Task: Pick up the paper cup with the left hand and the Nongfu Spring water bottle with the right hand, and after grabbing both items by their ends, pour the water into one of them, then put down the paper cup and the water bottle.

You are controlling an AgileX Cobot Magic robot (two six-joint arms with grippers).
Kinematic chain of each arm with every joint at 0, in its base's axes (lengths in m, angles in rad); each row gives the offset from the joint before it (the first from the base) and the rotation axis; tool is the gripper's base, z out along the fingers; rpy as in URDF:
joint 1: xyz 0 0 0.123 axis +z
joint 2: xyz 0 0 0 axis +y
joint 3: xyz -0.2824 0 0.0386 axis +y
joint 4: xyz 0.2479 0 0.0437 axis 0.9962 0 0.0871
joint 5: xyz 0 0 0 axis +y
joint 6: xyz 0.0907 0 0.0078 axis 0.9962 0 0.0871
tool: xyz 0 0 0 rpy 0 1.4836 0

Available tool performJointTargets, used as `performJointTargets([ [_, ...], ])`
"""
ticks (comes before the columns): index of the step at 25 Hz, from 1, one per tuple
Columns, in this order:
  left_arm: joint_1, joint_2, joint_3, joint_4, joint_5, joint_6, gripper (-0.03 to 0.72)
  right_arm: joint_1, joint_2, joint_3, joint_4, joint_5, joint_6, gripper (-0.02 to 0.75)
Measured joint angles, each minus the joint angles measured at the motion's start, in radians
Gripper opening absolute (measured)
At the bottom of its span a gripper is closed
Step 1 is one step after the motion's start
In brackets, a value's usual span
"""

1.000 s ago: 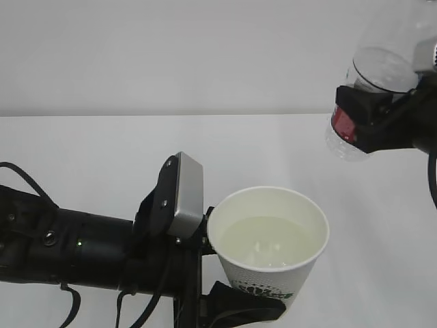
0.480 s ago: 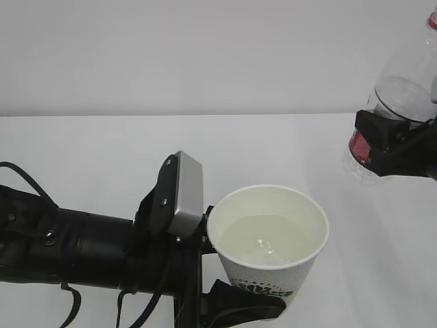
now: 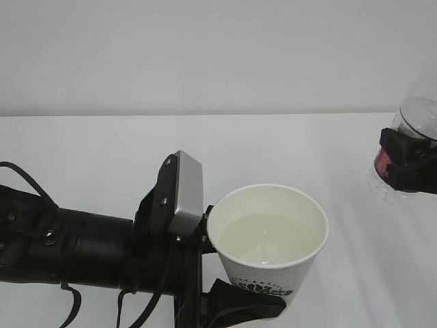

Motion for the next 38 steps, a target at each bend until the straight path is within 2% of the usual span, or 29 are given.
performJointTargets([
  [15,0.000,0.000,0.000,-0.074,0.009,0.000,0.529,0.000,0.000,0.002,0.036,0.000,-0.030,0.464],
  [28,0.000,0.000,0.000,-0.289,0.049,0.139,0.528,0.000,-0.004,0.002,0.037,-0.002,-0.032,0.464],
  [38,0.053,0.000,0.000,-0.386,0.057,0.186,0.528,0.000,-0.004,0.002,0.037,-0.002,-0.032,0.464],
])
